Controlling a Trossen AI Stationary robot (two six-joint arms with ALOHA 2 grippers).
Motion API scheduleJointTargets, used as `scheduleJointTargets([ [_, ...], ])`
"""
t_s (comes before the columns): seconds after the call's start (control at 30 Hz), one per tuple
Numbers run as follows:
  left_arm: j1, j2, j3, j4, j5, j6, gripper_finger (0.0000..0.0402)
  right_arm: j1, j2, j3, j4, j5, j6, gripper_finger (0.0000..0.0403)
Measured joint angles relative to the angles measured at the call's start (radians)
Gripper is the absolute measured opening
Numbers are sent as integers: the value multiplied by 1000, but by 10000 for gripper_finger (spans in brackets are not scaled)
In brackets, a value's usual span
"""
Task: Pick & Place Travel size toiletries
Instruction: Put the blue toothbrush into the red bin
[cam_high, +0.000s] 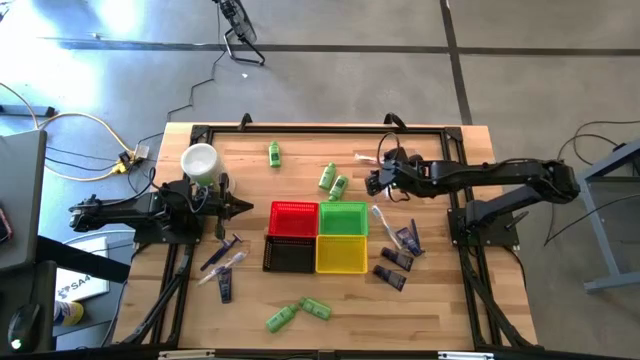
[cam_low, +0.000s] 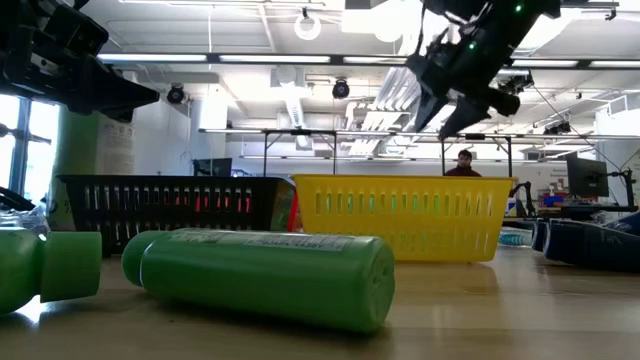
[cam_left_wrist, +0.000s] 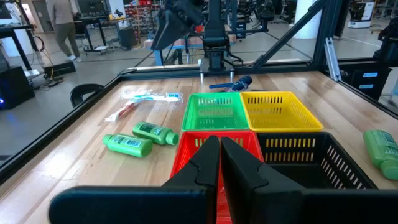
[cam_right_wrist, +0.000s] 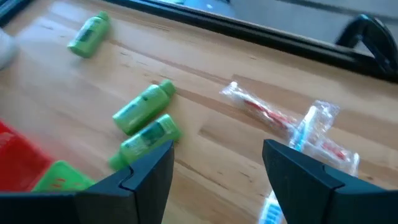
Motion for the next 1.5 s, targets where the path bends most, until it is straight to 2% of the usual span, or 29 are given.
scheduleJointTargets([
  [0.2,0,0,0,0,0,0,12,-22,119,0,-2,-7,51,238],
  [0.33,0,0,0,0,0,0,12,-43,195,0,-25,-50,98,238],
  [0.7,0,0,0,-1,0,0,12,-133,247,0,-196,-119,206,238],
  [0.9,0,0,0,-1,0,0,12,-159,247,-45,-155,-155,206,238],
  [1.13,0,0,1,-1,0,0,12,-179,247,-142,-23,-193,205,238],
  [1.3,0,0,1,-1,0,0,12,-179,247,-146,30,-223,170,238],
  [1.5,0,0,1,-1,0,0,12,-179,247,-146,53,-197,157,238],
])
